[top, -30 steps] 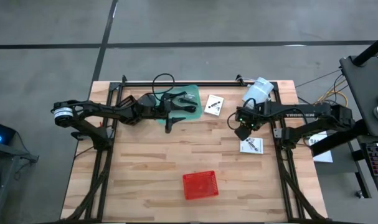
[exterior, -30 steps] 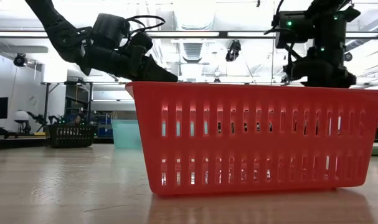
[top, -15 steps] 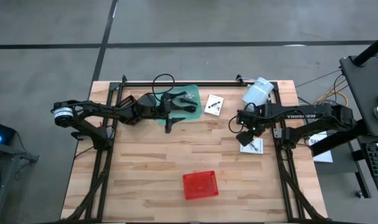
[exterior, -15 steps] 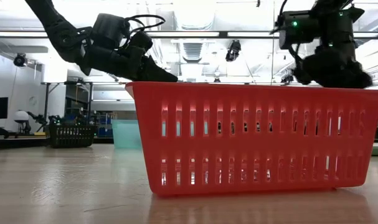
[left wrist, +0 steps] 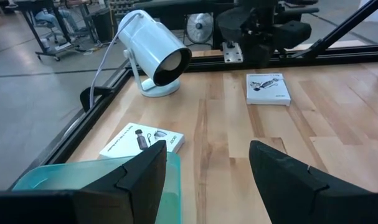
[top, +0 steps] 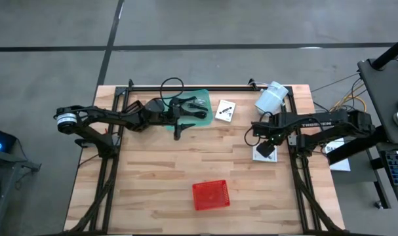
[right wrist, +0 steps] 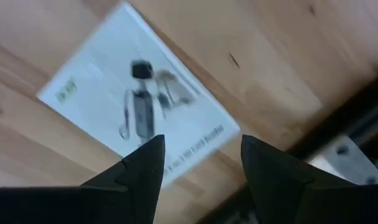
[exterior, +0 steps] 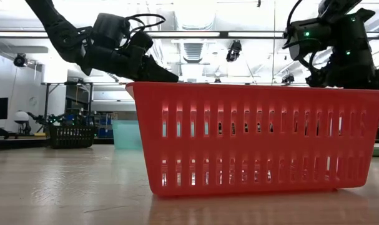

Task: Pick and place items into bin
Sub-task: Put the bottom white card reader box into the red bin

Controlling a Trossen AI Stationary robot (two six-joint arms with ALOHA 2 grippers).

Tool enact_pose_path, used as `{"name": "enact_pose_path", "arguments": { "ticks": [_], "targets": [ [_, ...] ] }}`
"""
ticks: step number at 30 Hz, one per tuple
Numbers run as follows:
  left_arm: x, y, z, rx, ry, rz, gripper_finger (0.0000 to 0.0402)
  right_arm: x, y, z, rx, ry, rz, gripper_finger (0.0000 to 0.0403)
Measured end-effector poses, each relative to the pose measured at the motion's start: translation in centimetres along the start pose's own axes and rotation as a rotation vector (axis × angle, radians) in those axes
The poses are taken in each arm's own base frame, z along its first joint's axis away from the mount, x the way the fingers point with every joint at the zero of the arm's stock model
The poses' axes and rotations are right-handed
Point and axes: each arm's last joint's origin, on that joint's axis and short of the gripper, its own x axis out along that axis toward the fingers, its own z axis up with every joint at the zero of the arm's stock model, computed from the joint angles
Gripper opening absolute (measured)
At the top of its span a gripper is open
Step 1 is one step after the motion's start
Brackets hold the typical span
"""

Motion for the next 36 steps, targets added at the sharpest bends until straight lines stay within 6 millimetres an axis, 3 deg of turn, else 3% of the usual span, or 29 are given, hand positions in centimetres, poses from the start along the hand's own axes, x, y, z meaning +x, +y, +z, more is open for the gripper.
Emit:
{"name": "enact_pose_path", "arguments": {
  "ticks": [7, 23, 36],
  "targets": [
    [0.0, 0.0, 0.0, 0.001, -0.002, 0.001, 0.0212, 0.9, 0.9, 1.1, -0.043, -0.124, 0.079, 0.0196],
    [0.0, 0.0, 0.0, 0.0, -0.001, 0.0, 0.0212, 4.9, 2.3, 2.9, -0.24, 0.131, -0.115, 0.0196],
    [0.0, 0.0, -0.1, -0.003, 0.01, -0.002, 0.0212, 5.0, 3.7, 4.4, -0.537, 0.149, -0.092, 0.0182]
  ]
}}
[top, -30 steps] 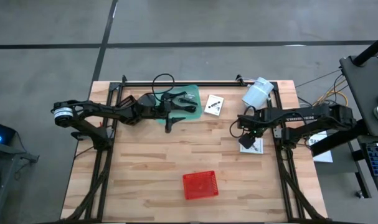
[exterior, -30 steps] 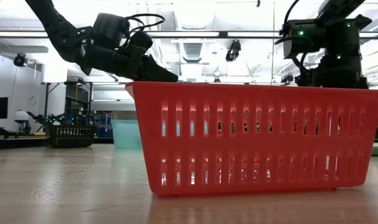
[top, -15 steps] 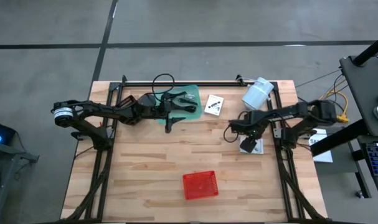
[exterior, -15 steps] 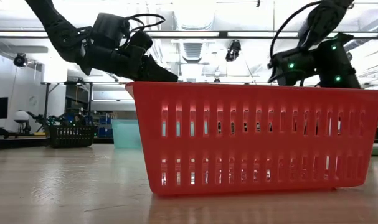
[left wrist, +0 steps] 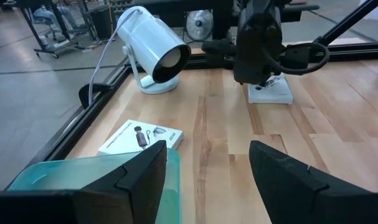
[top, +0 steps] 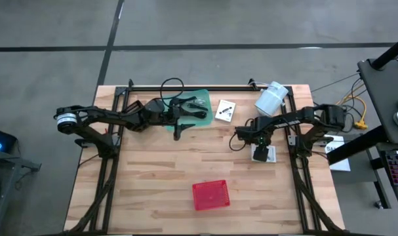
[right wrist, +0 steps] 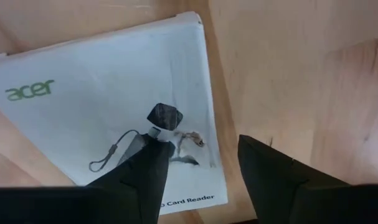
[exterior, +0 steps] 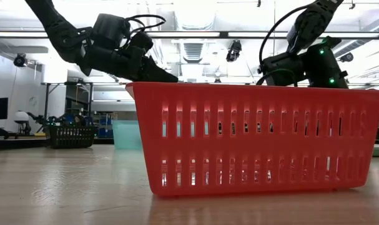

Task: Pick and place items into bin
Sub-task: Put the bottom white card reader box into the red bin

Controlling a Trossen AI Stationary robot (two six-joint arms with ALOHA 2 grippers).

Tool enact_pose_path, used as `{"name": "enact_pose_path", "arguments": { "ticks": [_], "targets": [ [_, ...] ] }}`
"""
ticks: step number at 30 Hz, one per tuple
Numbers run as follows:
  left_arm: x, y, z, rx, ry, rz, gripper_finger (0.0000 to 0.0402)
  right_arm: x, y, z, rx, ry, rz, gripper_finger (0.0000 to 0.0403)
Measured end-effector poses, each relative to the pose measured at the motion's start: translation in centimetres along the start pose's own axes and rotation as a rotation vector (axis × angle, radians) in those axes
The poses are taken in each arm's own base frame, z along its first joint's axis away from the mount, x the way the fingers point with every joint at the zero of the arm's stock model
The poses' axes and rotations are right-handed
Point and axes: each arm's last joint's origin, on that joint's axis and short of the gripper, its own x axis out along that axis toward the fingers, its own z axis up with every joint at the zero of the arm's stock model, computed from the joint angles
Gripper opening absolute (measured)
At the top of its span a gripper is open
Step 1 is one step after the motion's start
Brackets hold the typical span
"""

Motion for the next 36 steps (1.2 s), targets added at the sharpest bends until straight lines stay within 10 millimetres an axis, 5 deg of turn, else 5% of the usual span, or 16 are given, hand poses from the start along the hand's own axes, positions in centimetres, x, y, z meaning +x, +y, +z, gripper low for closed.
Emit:
{"name": "enact_pose_path", "arguments": {
  "ticks": [22, 36],
  "targets": [
    [0.0, 0.0, 0.0, 0.0, 0.001, 0.0, 0.0212, 0.2, 0.0, 0.5, 0.145, 0.001, 0.024, 0.0013],
    [0.0, 0.0, 0.0, 0.0, 0.0, 0.0, 0.0212, -5.6, 0.3, 1.6, 0.151, -0.256, 0.101, 0.0009]
  ]
}}
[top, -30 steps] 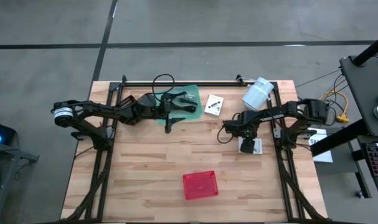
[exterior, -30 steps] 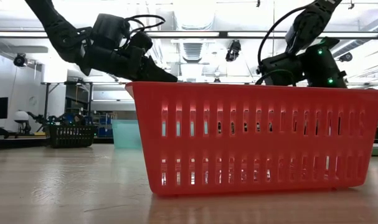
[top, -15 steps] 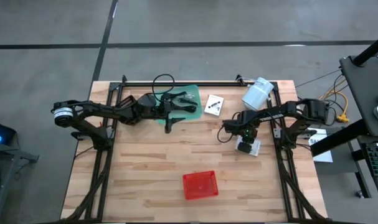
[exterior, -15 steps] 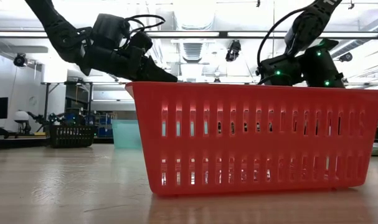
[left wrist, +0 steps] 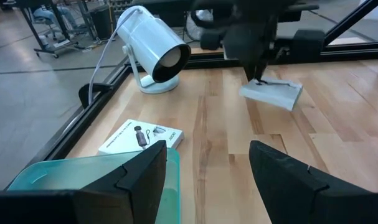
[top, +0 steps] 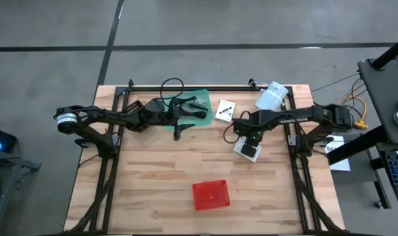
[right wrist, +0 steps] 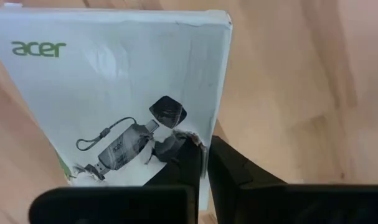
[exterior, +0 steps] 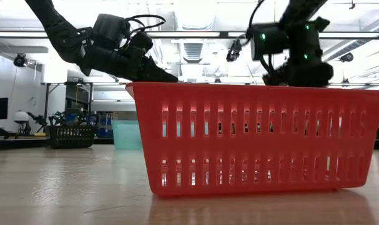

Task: Pick and place items into bin
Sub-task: Put the bottom white card reader box into the red bin

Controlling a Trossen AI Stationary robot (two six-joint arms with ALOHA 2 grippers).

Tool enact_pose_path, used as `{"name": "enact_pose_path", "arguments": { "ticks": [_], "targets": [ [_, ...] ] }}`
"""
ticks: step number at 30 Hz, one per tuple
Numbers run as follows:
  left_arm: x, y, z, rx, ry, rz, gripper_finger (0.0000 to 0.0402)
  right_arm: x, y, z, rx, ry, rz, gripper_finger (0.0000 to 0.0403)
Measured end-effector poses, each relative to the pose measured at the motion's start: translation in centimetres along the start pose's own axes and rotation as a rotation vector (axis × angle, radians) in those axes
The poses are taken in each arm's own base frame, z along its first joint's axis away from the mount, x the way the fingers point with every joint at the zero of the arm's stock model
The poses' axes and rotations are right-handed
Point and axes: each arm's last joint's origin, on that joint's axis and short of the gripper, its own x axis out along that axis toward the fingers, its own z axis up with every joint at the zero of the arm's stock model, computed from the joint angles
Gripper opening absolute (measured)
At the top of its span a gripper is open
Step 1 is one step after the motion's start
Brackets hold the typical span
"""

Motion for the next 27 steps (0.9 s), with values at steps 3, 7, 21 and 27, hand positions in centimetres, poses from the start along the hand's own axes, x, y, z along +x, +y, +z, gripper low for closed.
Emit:
{"name": "enact_pose_path", "arguments": {
  "ticks": [3, 7, 21, 27],
  "targets": [
    [0.0, 0.0, 0.0, 0.0, 0.0, 0.0, 0.0212, -1.4, 0.3, 0.2, -0.026, -0.06, 0.021, 0.0009],
    [0.0, 0.0, 0.0, 0.0, 0.0, 0.0, 0.0212, -3.2, 1.4, 0.4, -0.105, -0.183, 0.064, 0.0009],
    [0.0, 0.0, 0.0, -0.001, 0.0, 0.0, 0.0212, -5.4, 6.7, 0.4, -0.287, -0.491, 0.207, 0.0009],
    [0.0, 0.0, 0.0, -0.001, 0.0, 0.0, 0.0212, -6.3, 9.4, 0.1, -0.41, -0.632, 0.282, 0.0009]
  ]
}}
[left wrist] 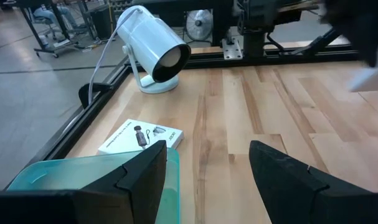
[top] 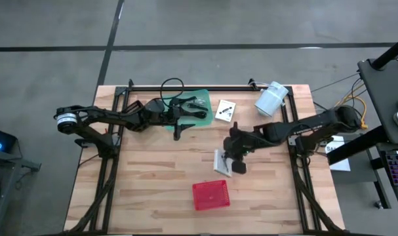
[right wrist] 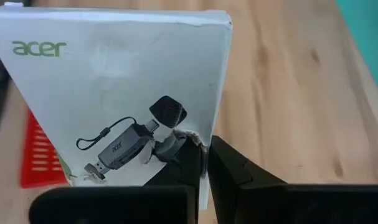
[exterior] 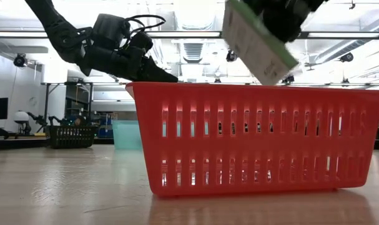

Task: Pick and place items into bin
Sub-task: Put the bottom white card reader box into the red bin

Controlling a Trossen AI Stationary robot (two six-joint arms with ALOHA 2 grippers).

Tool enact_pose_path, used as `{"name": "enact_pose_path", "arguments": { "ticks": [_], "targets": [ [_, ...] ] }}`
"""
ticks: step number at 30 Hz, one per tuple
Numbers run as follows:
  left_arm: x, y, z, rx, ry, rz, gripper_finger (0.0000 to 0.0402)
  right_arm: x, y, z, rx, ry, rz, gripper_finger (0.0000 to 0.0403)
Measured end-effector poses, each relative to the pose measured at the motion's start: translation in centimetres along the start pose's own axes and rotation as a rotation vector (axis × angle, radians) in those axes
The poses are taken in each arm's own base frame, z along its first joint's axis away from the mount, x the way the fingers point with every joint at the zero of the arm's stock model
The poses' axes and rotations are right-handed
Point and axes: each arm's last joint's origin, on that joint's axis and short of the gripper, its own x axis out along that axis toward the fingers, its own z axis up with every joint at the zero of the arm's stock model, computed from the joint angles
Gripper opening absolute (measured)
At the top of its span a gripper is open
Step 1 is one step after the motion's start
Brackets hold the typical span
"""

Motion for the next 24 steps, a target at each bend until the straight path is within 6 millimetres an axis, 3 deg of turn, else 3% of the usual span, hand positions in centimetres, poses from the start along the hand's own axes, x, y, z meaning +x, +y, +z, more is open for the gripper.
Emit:
{"name": "enact_pose_path", "arguments": {
  "ticks": [11, 18, 24],
  "targets": [
    [0.0, 0.0, 0.0, -0.001, 0.0, 0.0, 0.0212, 0.0, 4.9, 0.5, -0.223, -0.189, 0.071, 0.0009],
    [0.0, 0.0, 0.1, 0.001, -0.01, 0.002, 0.0212, 1.3, 5.9, 0.2, -0.247, -0.179, 0.088, 0.0008],
    [0.0, 0.0, 0.0, -0.001, -0.005, 0.0, 0.0212, 3.8, 6.4, -0.3, -0.292, -0.149, 0.088, 0.0008]
  ]
}}
